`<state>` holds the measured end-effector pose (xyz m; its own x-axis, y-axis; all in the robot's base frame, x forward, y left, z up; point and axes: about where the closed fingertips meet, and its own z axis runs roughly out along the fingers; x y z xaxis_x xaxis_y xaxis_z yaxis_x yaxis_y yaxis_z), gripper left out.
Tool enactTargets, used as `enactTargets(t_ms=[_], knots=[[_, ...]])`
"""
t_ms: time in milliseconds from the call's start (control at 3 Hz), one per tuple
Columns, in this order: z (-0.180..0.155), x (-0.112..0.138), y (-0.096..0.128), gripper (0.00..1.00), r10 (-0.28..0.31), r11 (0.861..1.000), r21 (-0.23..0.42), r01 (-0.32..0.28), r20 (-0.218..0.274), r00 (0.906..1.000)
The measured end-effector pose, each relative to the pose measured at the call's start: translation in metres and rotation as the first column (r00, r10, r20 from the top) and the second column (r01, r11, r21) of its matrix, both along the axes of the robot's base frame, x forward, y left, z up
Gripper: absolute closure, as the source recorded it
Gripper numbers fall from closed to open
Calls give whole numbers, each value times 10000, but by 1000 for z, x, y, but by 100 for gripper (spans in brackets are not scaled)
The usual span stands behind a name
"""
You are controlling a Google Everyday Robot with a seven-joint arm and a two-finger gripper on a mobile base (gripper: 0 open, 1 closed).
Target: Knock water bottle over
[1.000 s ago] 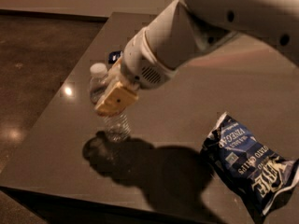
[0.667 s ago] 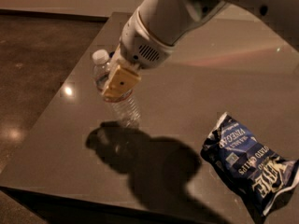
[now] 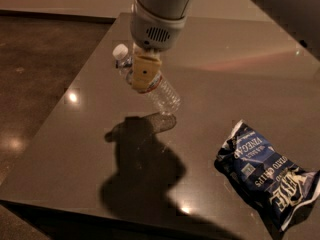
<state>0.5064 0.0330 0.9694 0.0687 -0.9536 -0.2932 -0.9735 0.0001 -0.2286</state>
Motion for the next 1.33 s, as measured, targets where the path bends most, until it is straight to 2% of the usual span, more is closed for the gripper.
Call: enactTargets(t_ms=[333,667,1333], knots=[[-8,16,-17,100,1,9919,-1273,21,170,9999],[-22,27,-28,100,68,9823,-1871,-60,37,10000],[-49,42,-45,100,109,9664,-2563,-173,-264,9996]])
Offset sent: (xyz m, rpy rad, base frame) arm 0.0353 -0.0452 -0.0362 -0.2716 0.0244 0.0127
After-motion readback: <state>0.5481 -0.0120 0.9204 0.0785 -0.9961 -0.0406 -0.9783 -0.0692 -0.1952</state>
